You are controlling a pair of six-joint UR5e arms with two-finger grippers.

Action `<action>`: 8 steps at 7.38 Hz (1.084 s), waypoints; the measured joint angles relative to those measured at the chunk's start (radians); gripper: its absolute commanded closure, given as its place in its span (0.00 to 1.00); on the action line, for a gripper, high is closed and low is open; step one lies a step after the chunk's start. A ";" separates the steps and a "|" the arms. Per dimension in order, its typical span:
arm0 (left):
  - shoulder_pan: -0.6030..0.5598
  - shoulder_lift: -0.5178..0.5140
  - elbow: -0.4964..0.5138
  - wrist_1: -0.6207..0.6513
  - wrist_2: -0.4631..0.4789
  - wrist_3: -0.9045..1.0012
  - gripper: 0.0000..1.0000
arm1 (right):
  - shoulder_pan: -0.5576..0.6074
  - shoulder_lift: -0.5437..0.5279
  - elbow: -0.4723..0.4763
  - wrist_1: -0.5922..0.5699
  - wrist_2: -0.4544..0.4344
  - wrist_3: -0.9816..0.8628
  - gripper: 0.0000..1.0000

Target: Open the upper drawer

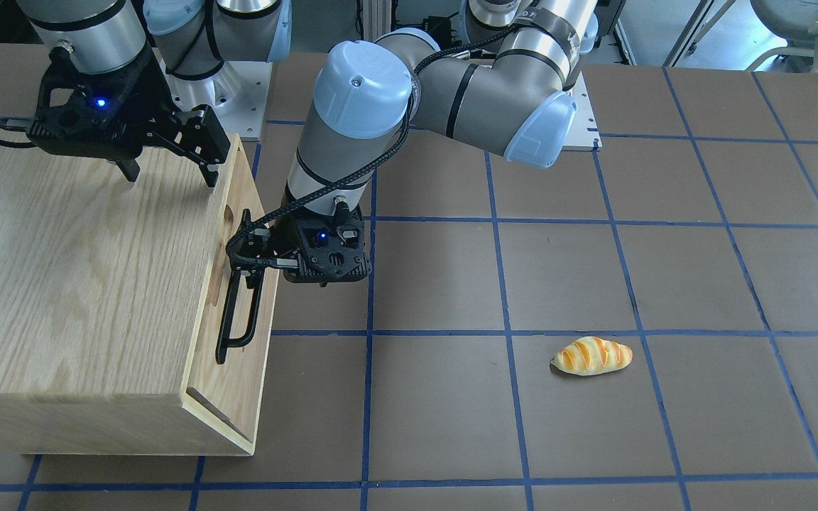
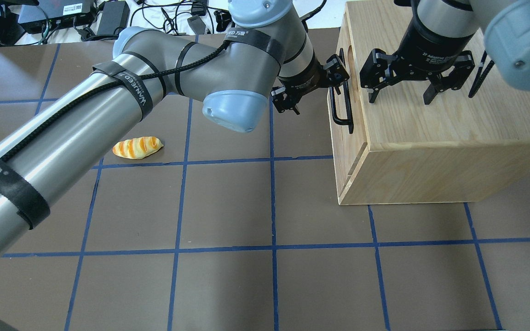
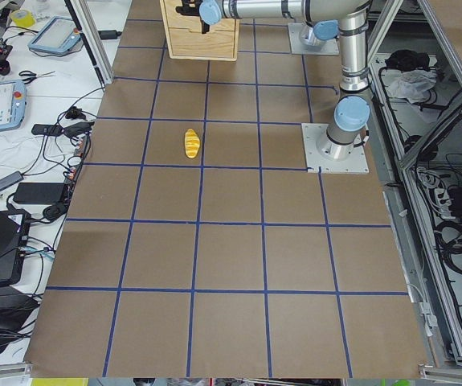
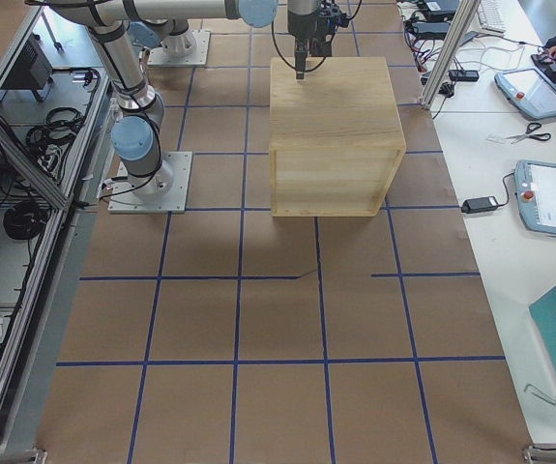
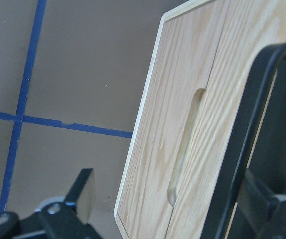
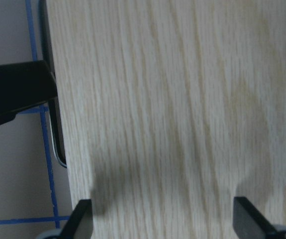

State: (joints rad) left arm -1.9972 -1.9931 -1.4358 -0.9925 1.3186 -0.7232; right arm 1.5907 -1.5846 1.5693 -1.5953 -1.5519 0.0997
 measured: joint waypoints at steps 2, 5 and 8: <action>0.000 -0.001 0.000 0.000 0.009 0.018 0.00 | 0.000 0.000 0.000 0.000 0.000 0.000 0.00; 0.000 0.001 0.013 -0.008 0.042 0.048 0.00 | 0.000 0.000 0.000 0.000 0.000 0.000 0.00; 0.000 0.000 0.018 -0.015 0.080 0.090 0.00 | 0.000 0.000 0.000 0.000 0.000 0.000 0.00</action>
State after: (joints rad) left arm -1.9970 -1.9930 -1.4178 -1.0078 1.3987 -0.6334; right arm 1.5907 -1.5846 1.5693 -1.5953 -1.5517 0.0997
